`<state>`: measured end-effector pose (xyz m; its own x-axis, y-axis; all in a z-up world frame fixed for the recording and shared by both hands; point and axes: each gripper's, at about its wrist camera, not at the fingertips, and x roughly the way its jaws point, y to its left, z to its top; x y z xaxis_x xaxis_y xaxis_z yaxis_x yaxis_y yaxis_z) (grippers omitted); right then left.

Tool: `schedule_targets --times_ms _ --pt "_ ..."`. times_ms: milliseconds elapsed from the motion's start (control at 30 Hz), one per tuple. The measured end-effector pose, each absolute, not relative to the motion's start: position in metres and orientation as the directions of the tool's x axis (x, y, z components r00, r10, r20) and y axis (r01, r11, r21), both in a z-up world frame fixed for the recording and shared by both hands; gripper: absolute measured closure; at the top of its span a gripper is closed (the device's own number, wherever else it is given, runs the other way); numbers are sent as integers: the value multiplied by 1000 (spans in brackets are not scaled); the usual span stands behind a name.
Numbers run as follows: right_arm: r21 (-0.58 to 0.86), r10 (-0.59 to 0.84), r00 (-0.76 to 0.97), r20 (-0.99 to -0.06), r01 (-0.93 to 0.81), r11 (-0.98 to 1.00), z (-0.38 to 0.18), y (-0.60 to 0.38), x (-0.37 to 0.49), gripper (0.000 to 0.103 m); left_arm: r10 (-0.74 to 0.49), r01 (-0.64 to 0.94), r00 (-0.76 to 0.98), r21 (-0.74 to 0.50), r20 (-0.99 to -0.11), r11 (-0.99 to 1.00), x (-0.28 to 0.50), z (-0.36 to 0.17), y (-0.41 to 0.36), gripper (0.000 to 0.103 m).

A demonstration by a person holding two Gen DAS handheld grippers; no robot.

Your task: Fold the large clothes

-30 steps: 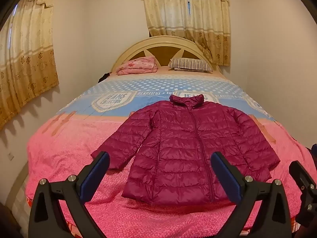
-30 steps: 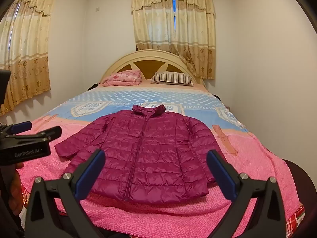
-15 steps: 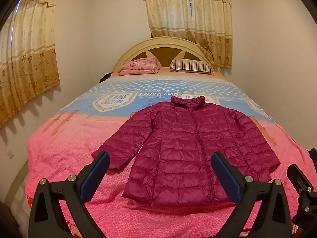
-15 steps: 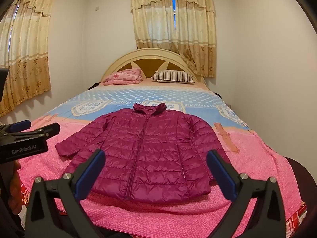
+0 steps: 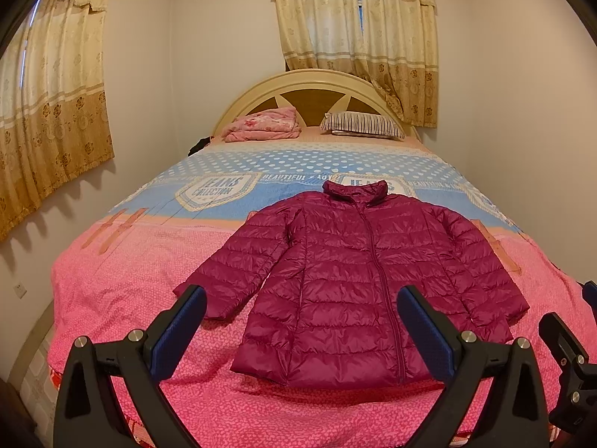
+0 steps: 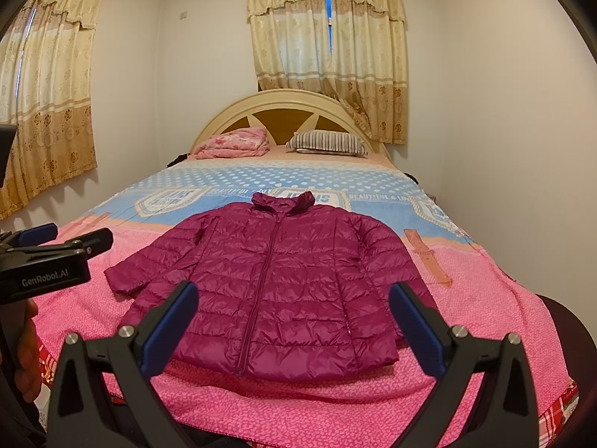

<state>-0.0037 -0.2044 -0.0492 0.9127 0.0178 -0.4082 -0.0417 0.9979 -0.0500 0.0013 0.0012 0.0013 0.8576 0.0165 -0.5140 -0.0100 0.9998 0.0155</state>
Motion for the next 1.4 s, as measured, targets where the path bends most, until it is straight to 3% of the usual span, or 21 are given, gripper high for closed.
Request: schedule_targets --times_ms 1400 --pt "-48 26 909 -416 -50 998 -54 -201 -4 0 16 -12 859 11 -511 1000 0 0 3 1"
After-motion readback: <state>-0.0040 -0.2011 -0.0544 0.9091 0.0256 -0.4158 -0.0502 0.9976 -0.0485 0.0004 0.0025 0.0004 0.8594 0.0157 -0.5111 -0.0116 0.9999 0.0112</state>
